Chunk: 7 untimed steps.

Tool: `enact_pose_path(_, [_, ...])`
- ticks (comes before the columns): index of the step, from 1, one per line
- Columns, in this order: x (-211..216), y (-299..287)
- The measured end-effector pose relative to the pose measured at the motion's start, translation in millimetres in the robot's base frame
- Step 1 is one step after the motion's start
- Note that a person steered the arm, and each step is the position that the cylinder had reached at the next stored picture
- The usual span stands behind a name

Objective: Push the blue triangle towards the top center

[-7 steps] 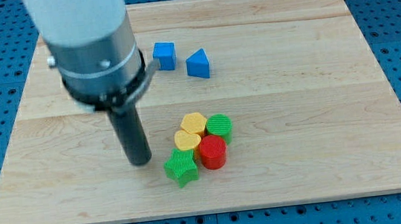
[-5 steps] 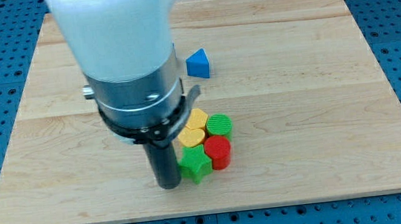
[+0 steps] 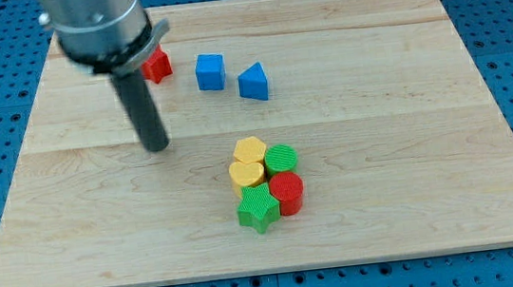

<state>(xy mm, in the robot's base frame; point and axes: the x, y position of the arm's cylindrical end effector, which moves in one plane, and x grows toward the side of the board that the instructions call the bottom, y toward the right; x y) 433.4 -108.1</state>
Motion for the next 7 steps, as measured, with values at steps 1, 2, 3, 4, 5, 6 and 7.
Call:
enact_pose_path(1, [-31.5,66.2])
enact_pose_path(2, [-59.3,109.4])
enact_pose_path(3, [-57.6,109.5])
enact_pose_path(4, [-46.3,115.4])
enact_pose_path(5, [-51.5,121.2])
enact_pose_path(6, [-75.1,126.4])
enact_pose_path(7, [-104.8,132.4])
